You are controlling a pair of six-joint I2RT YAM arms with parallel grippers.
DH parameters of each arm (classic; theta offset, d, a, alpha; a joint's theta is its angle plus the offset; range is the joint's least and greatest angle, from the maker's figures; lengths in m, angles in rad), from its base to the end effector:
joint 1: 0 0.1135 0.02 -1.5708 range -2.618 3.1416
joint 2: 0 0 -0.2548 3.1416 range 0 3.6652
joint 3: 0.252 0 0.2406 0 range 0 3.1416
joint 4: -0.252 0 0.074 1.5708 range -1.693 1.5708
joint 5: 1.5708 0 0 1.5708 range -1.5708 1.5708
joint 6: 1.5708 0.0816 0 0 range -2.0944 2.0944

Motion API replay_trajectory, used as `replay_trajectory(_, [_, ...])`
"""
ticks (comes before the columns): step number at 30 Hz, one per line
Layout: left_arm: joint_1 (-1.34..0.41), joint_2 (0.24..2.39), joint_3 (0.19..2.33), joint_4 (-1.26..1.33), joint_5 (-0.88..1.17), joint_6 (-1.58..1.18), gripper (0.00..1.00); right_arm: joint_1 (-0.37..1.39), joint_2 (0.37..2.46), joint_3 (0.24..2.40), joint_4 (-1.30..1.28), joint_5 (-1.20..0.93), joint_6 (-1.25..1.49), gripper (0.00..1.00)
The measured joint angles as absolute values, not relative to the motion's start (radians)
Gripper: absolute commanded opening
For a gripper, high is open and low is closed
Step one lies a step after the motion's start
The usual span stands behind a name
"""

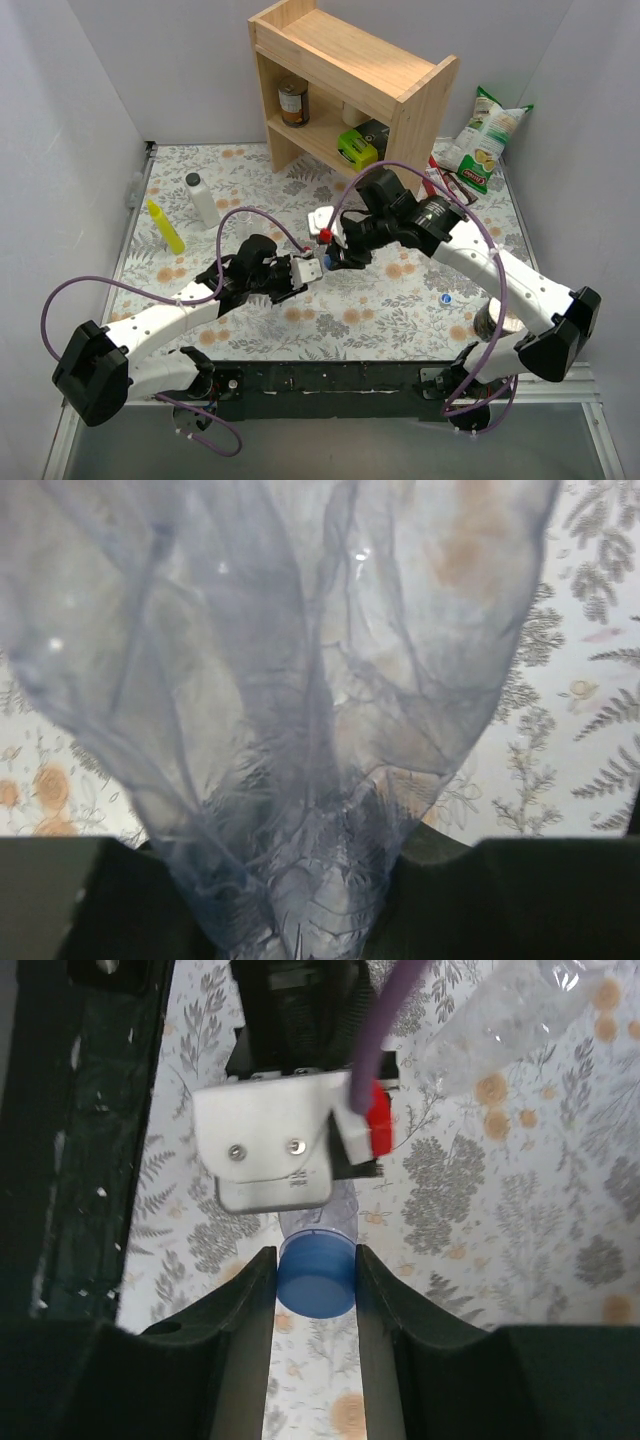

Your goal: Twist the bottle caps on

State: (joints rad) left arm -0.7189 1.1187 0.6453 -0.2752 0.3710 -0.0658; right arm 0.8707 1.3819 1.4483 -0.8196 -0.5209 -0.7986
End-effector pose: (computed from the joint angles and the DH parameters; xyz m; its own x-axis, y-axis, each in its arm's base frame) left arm 0.1712 -0.1891 0.1877 -0.5646 0.4126 -0.7148 0.7782 0.5547 -0.2944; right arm 0.1663 0.2604 0.3401 0.3353 -0.5664 -0.7528 -0.9417 -0.1785 -0.2851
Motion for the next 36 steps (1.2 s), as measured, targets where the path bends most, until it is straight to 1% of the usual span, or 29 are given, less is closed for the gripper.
replay_trajectory(1, [-0.719,1.121,0.641,-0.26,0.351,-0.076,0.0,0.855,1.395,1.456,-0.807,-0.534,-0.726,0.07])
replay_trajectory(3, [-0.719,1.124,0.633,-0.23,0.317,-0.094,0.0,0.823,1.419,1.473,-0.779,-0.557,-0.583,0.3])
replay_trajectory(4, [-0.719,1.124,0.63,-0.215,0.306,-0.102,0.0,0.812,1.43,1.486,-0.772,-0.564,-0.535,0.44])
replay_trajectory(8, [-0.719,1.122,0.628,-0.157,0.301,-0.139,0.0,0.802,1.439,1.532,-0.751,-0.581,-0.463,0.58])
replay_trajectory(10, [-0.719,1.114,0.627,-0.141,0.313,-0.159,0.0,0.802,1.404,1.508,-0.691,-0.584,-0.454,0.66])
replay_trajectory(14, [-0.718,1.091,0.617,-0.134,0.373,-0.2,0.0,0.799,1.26,1.389,-0.588,-0.595,-0.446,0.66])
replay_trajectory(16, [-0.717,1.082,0.614,-0.136,0.408,-0.218,0.0,0.798,1.216,1.37,-0.571,-0.609,-0.445,0.65])
replay_trajectory(23, [-0.717,1.067,0.614,-0.135,0.491,-0.248,0.0,0.798,1.222,1.356,-0.519,-0.625,-0.443,0.63])
replay_trajectory(30, [-0.717,1.066,0.614,-0.135,0.515,-0.255,0.0,0.798,1.261,1.34,-0.519,-0.627,-0.441,0.56])
replay_trajectory(36, [-0.716,1.064,0.614,-0.134,0.522,-0.259,0.0,0.798,1.265,1.331,-0.519,-0.636,-0.432,0.44])
